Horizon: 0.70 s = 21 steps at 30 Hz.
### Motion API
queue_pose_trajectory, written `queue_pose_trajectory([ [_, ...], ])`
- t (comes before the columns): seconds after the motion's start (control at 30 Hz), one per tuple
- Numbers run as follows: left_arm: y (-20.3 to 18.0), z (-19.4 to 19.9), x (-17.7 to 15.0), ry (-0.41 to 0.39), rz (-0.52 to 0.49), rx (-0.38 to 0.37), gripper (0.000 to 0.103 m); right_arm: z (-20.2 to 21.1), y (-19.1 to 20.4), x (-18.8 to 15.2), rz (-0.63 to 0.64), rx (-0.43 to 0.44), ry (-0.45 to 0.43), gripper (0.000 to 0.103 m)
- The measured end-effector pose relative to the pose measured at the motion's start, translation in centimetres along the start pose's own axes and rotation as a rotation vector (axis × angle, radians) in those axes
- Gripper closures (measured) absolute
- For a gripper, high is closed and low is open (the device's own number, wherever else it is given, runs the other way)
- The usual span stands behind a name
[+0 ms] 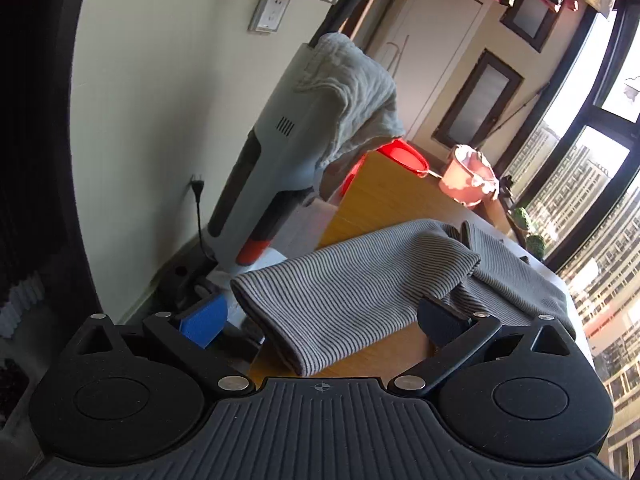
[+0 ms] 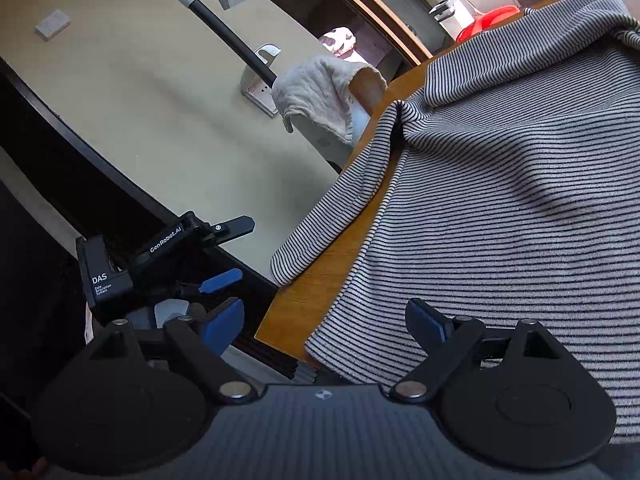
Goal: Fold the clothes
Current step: 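Grasp the other sleeve and side with the left gripper and lift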
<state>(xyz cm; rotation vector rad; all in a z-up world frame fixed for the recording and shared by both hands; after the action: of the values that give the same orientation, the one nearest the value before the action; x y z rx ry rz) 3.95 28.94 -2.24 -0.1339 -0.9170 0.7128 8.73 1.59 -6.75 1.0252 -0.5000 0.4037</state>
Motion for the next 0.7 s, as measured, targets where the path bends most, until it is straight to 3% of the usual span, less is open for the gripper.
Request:
queue_pose_trajectory([
  [0.2, 1.2, -1.9, -0.7, 0.035, 0.023, 0.061, 0.000, 1.9, 2.6, -0.2, 0.138, 0.025, -0.054, 0.003],
  [0.47, 0.4, -3.7, -2.1, 0.063, 0.043, 0.088, 0.002, 2.9, 2.2, 0.6, 0.095, 0.052, -0.084, 0.003],
  [0.53, 0.1, -3.9, -2.2, 0.065, 0.033, 0.094, 0.006, 2.7, 2.0, 0.8, 0.088, 0.054, -0.086, 0.003],
  [0.6, 0.0, -4.0, -2.3, 0.065, 0.024, 0.104, 0.027, 2.8, 1.9, 0.9, 0.085, 0.053, -0.091, 0.003],
  [0.7, -0.2, -4.1, -2.1, 0.053, 0.018, 0.111, 0.041, 3.1, 1.7, 1.0, 0.083, 0.049, -0.102, 0.003],
])
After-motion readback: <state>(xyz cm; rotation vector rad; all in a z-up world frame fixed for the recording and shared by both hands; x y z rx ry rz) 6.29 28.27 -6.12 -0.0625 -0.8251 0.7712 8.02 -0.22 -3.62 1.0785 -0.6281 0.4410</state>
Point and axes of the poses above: each gripper's, at about its wrist camera, not at the fingertips, and z roughly against the way its jaws point, y to its left, x to its top, the point moved 9 cm from there along -z, roughly the way its jaws point, and after that the axes turned 1 degree about -x, right-handed, at the moved point
